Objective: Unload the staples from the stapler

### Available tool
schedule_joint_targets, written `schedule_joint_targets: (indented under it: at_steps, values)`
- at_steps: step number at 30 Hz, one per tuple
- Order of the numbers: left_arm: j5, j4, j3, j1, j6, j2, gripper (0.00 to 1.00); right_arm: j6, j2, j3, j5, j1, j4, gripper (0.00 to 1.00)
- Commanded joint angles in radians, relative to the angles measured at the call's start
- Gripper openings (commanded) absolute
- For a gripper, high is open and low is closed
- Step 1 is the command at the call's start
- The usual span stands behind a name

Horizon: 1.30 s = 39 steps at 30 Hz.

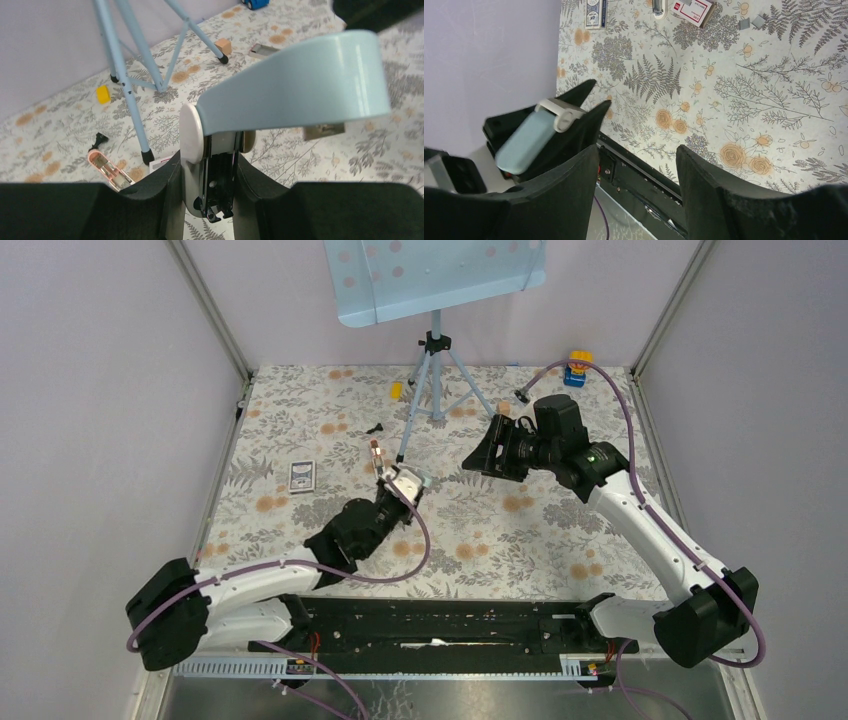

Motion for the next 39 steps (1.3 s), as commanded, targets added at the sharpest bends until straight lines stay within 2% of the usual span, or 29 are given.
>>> schedule_joint_targets:
  at_steps: [1, 4, 9, 13, 17, 22, 27, 39]
  values:
    - [0.013, -0.050, -0.001, 0.081, -0.275, -0.088, 0.00, -0.019, -0.019, -0.002, 0.025, 0.002, 0.009, 0.65]
    - [0.037, -0.175, 0.051, 0.177, -0.393, -0.094, 0.00, -0.019, -0.017, -0.009, 0.026, 0.002, 0.010, 0.65]
    - [0.211, -0.342, 0.140, 0.403, -0.558, -0.026, 0.00, -0.019, -0.013, -0.019, 0.023, 0.002, 0.017, 0.66]
    - [0.367, -0.477, 0.258, 0.582, -0.670, 0.119, 0.00, -0.027, -0.014, -0.024, 0.021, 0.001, 0.011, 0.66]
    - [0.498, -0.515, 0.360, 0.701, -0.733, 0.309, 0.00, -0.042, -0.019, -0.037, 0.019, 0.002, 0.008, 0.66]
    - [0.516, -0.599, 0.504, 0.760, -0.741, 0.522, 0.00, -0.063, -0.034, -0.051, 0.025, 0.001, -0.009, 0.66]
    - [0.454, -0.737, 0.638, 0.786, -0.711, 0.686, 0.00, -0.080, -0.054, -0.067, 0.036, -0.003, -0.028, 0.67]
    - [0.340, -0.881, 0.694, 0.798, -0.662, 0.769, 0.00, -0.101, -0.054, -0.075, 0.040, -0.012, -0.038, 0.67]
